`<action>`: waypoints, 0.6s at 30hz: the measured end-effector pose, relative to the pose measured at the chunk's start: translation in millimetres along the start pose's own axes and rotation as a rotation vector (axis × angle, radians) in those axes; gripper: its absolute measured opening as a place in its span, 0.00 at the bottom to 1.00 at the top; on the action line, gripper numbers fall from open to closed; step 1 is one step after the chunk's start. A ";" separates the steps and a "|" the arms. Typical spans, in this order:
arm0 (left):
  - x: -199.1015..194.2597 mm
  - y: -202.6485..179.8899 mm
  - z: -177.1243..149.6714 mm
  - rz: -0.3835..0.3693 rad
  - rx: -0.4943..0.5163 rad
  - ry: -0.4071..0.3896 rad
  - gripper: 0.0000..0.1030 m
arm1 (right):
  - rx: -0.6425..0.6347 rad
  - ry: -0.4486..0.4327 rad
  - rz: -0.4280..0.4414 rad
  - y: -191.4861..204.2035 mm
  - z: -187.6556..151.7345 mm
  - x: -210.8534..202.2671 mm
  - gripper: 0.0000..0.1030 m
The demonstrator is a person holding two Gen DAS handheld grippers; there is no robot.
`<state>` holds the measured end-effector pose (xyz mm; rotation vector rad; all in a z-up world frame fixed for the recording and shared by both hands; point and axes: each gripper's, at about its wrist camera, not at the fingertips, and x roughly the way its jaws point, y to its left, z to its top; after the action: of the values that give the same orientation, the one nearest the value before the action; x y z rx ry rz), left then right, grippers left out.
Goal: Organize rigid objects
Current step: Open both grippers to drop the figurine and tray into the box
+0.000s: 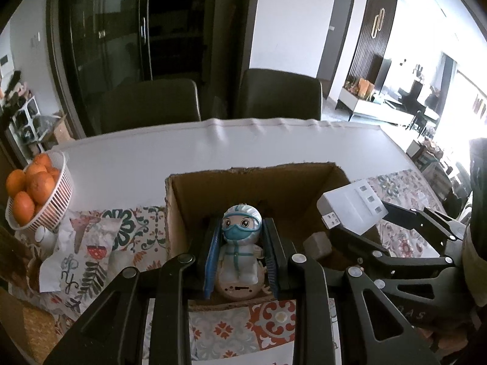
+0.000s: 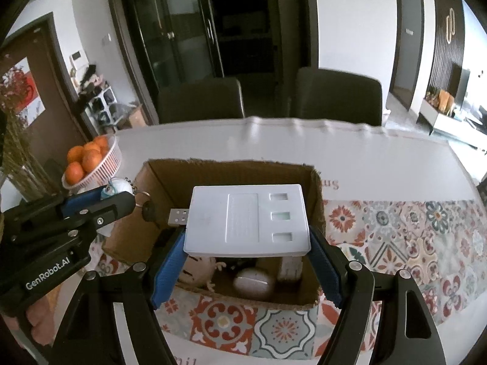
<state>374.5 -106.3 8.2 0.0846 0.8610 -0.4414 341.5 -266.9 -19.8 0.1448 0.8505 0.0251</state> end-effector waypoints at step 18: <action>0.5 8.0 -15.9 0.099 -0.001 0.001 0.32 | -0.008 0.060 -0.044 2.3 -10.9 13.6 0.75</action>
<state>366.7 -95.3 -3.3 0.1258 0.8539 -0.3482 342.4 -262.3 -36.6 0.1185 0.9131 -0.0080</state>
